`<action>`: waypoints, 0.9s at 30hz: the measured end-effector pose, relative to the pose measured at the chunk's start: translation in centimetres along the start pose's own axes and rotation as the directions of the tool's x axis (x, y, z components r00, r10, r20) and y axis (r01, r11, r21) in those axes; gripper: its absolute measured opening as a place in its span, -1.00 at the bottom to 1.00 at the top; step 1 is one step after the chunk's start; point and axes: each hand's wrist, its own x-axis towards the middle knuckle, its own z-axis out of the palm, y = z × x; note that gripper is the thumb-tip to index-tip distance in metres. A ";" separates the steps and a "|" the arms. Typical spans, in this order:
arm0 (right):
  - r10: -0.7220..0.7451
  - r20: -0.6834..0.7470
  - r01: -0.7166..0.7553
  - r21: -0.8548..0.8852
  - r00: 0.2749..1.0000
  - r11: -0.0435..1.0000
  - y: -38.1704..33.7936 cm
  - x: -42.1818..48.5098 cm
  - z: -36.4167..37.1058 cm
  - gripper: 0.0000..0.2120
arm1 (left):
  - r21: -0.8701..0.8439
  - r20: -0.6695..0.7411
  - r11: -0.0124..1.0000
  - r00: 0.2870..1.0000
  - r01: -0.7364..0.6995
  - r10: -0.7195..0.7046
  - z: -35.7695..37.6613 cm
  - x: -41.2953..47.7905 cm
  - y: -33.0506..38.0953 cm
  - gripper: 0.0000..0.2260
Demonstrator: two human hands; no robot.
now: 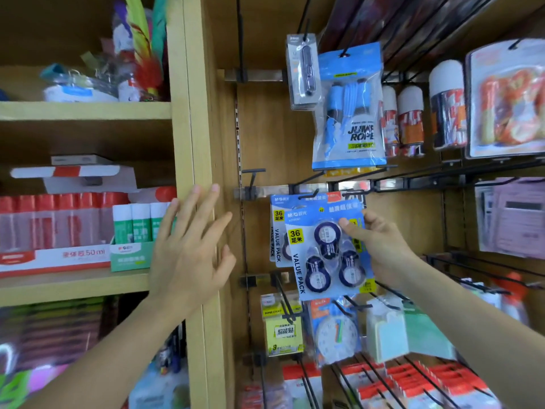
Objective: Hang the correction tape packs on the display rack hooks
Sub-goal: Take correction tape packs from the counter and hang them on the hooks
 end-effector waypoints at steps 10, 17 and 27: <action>-0.168 -0.071 0.172 0.047 0.983 0.984 -0.5 2.1 2.3 -0.88 | 0.007 -0.019 1.000 1.000 0.000 0.001 0.2 0.0 0.0 -0.60; -0.142 -0.192 0.171 0.142 0.971 0.975 2.1 2.6 4.1 -0.88 | 0.004 -0.033 1.000 0.999 0.000 0.000 0.1 0.0 0.2 -0.60; 0.091 -0.278 -0.022 0.244 0.956 0.970 2.7 2.7 5.3 -0.85 | 0.001 -0.054 1.000 0.999 -0.010 0.010 0.2 -0.1 0.1 -0.62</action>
